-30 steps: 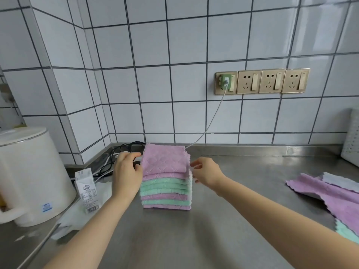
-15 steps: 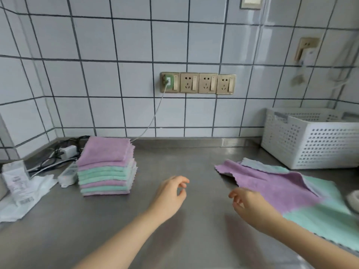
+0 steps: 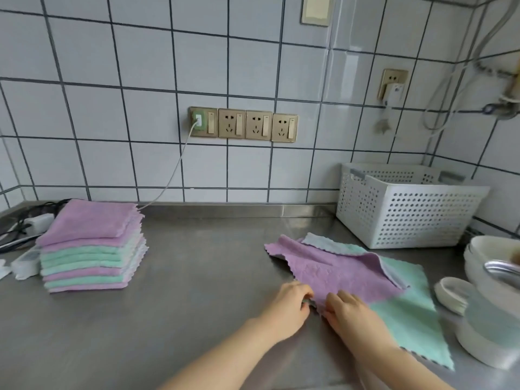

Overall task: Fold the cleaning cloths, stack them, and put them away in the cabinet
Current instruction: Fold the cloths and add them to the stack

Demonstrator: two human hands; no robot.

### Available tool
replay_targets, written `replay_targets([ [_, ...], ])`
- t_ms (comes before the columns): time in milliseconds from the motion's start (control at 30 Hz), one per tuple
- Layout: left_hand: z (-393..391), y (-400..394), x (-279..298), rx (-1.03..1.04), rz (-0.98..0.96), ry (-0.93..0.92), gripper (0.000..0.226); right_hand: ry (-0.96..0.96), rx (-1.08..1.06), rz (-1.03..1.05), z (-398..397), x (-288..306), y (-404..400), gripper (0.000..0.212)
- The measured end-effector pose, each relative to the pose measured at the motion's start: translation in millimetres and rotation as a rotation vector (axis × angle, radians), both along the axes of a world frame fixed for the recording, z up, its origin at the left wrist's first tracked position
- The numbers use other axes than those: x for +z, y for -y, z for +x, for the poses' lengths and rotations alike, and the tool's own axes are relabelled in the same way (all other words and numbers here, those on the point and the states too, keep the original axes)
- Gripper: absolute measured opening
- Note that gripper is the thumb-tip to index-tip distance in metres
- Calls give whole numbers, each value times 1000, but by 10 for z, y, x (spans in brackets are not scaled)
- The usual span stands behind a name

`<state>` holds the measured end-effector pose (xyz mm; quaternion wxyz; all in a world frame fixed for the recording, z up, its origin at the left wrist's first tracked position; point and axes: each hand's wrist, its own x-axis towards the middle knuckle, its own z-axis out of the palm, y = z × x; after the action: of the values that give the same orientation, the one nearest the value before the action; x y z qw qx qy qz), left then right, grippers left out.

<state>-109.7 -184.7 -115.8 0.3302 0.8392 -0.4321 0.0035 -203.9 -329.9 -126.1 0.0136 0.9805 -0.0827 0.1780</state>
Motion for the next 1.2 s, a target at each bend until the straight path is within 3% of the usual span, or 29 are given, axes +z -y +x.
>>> replay_targets([
  [133, 45, 39, -9, 41, 35, 70, 32, -3, -38, 129, 49, 88, -2, 18],
  [333, 117, 161, 101, 76, 58, 118, 49, 271, -23, 350, 75, 373, 83, 22],
  [467, 238, 337, 206, 148, 94, 43, 41, 329, 135, 717, 25, 806, -44, 11],
  [533, 341, 365, 251, 191, 48, -120, 31, 326, 190, 868, -37, 1006, -157, 13],
  [633, 433, 348, 361, 232, -74, -295, 22, 433, 297, 749, -171, 1282, -291, 9],
  [700, 462, 249, 469, 290, -111, -244, 28, 513, 339, 615, -227, 1407, -328, 24],
  [833, 562, -139, 632, 324, -279, -119, 34, 570, 313, 533, -190, 1512, -314, 25],
  [900, 612, -381, 753, 328, -351, -70, 30, 533, 237, 508, -137, 1494, -303, 41],
  [1033, 623, -1006, 1118, 391, -476, 84, 15, 628, 191, 575, -57, 1540, -440, 48],
  [1100, 611, -1324, 1269, 395, -458, 131, 17, 672, 169, 624, -19, 1594, -507, 34],
  [1167, 541, -1644, 1396, 359, -400, 173, 10, 669, 174, 665, 3, 1648, -592, 5],
  [1200, 481, -1816, 1460, 336, -356, 161, 10, 654, 173, 672, 9, 1677, -642, 13],
])
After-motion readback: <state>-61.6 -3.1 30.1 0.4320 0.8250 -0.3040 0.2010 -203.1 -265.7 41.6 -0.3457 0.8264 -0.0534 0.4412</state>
